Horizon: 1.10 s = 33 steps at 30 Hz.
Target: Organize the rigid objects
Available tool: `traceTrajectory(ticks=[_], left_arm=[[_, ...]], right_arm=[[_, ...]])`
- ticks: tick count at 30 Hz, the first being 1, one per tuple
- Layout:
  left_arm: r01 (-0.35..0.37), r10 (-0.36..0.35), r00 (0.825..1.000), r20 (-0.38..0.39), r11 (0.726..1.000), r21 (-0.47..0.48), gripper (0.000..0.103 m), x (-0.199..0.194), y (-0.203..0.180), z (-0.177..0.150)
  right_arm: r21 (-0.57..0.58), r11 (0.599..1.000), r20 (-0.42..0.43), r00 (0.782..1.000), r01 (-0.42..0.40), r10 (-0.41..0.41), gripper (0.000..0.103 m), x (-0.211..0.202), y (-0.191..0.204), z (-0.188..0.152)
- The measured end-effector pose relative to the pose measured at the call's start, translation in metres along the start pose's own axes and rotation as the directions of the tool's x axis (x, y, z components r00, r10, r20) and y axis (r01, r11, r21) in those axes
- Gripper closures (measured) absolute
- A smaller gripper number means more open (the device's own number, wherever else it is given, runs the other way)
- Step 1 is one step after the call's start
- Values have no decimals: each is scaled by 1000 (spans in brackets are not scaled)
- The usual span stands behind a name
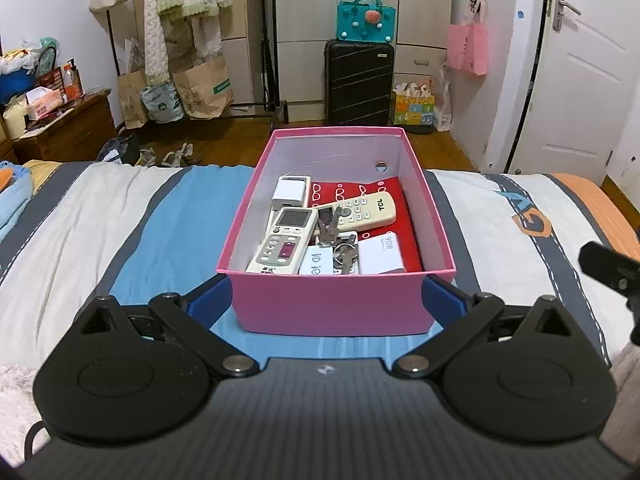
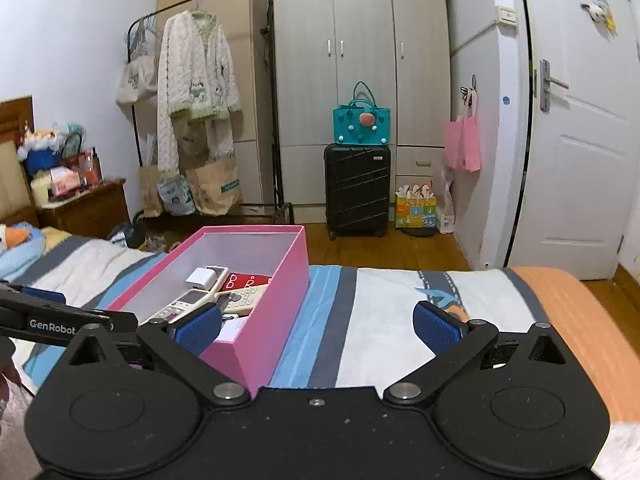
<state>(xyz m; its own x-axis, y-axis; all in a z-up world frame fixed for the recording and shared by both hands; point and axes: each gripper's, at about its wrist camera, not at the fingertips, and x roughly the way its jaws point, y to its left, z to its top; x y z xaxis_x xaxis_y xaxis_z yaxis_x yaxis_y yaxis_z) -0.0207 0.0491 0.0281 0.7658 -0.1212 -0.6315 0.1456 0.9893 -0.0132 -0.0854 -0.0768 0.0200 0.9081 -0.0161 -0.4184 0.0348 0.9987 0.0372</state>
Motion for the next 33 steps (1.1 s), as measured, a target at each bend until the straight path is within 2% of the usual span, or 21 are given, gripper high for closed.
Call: traceTrajectory(ticks=[7,24,33], left_arm=[[-19,18,1000,22,1000,21,1,2,-4,-4],[-57,57,998,3,997,50,0,5,-4,-6],[-119,118,993,12,990,82,0,8,-9,-10]], right_arm=[[21,1000,-22,1000,7,-6,0,3,-5,0],[-16,1000,-45,999,20,-21,0,4,1,0],[-19,999,-58,998,29,-30,0,7,-1,2]])
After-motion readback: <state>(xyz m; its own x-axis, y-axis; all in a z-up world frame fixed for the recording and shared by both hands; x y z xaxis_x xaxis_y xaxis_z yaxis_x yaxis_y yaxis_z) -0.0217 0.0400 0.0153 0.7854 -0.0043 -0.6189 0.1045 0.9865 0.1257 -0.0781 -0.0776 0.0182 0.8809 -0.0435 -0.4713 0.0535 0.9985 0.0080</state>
